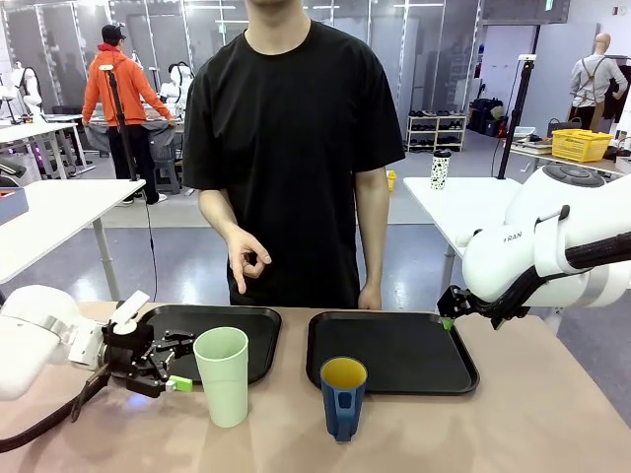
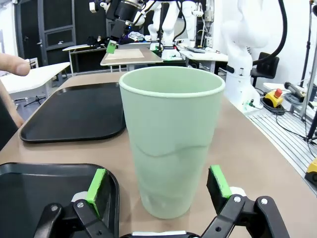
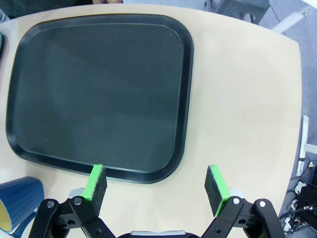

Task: Sort and store the cups by type.
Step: Pick up the Reusable plastic cup.

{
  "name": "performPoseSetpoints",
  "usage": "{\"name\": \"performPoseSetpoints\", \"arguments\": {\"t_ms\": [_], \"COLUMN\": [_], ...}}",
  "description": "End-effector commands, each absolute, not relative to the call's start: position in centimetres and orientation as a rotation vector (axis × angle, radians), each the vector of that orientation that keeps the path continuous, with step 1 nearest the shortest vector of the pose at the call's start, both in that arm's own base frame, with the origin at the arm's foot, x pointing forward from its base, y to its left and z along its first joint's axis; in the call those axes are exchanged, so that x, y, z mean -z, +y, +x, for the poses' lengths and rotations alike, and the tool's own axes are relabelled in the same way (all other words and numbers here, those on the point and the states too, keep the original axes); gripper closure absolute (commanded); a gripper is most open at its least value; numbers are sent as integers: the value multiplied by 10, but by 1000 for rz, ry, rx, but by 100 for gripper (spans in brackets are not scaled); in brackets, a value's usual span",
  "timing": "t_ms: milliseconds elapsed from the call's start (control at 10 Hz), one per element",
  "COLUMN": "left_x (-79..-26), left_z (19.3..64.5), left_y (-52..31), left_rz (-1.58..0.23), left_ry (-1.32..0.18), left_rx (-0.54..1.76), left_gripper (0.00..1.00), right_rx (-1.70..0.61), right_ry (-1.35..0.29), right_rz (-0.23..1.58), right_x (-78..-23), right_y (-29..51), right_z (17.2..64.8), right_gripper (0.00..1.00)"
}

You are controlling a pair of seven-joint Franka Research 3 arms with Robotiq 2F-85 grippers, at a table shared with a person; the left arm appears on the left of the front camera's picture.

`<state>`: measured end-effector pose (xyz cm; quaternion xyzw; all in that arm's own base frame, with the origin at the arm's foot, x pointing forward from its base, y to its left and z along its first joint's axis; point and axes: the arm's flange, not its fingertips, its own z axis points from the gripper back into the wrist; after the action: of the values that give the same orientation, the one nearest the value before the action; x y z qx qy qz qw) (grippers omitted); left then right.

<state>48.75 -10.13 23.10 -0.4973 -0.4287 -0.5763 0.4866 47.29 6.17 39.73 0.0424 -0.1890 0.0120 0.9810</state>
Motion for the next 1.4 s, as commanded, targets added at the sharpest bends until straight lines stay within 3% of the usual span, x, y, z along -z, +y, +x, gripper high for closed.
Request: {"name": "performPoseSetpoints", "arguments": {"t_ms": [0,1300], "left_x": [-225,-194], "left_z": [495,496], "left_y": [-110,-174], "left_rz": [-1224,-1355], "left_ry": [-1048,-1031], "left_rx": [1423,1491], "left_gripper": [0,0], "right_rx": [-21,-21], "right_ry": [-380,-380], "right_rz": [88,88], "right_x": [-397,-397], "right_y": [61,61], "right_z": [473,473], "right_gripper": [0,0]}}
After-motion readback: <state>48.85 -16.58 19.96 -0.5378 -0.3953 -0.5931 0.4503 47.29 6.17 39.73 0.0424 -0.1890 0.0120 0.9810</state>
